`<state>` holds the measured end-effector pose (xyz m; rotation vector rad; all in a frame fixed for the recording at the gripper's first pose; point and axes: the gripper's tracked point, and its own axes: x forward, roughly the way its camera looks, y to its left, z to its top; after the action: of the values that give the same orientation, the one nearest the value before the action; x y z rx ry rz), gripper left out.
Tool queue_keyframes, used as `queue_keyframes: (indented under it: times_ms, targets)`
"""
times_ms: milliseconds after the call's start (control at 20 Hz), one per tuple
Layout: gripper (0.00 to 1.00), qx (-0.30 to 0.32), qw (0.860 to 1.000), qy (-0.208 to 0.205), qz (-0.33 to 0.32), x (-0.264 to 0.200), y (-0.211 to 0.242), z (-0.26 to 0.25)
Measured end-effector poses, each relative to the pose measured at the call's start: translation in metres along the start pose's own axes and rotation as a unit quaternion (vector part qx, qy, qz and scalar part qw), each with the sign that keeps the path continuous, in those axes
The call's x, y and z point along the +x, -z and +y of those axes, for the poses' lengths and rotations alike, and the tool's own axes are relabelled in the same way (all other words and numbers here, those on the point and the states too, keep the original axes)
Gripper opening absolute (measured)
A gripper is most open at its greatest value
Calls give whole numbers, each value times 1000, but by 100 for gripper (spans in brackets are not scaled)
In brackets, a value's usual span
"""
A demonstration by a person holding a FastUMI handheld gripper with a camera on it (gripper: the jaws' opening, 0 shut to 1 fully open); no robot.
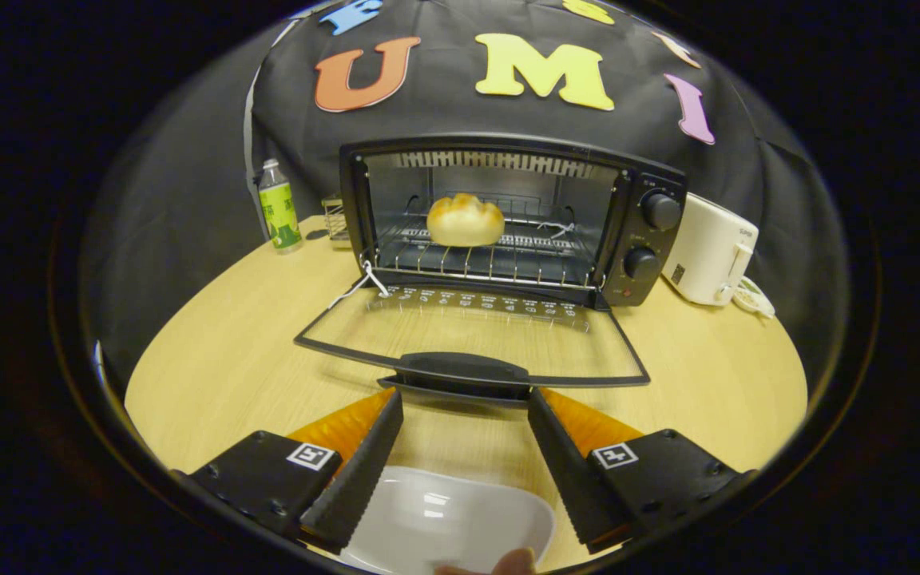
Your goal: Open the toaster oven, put the food inside, and close the toaster oven door.
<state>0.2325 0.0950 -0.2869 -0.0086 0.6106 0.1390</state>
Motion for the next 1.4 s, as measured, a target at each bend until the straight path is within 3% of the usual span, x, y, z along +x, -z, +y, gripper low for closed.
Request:
queue_keyframes:
  times_ms: [400, 600, 1200, 1400]
  targets:
    - [100, 41, 998, -23, -32, -20, -36, 1]
    - [100, -3, 996, 3, -87, -24, -79, -10]
    - [100, 31, 983, 27, -180, -2, -169, -32]
    - [100, 37, 976, 40, -209, -16, -189, -39]
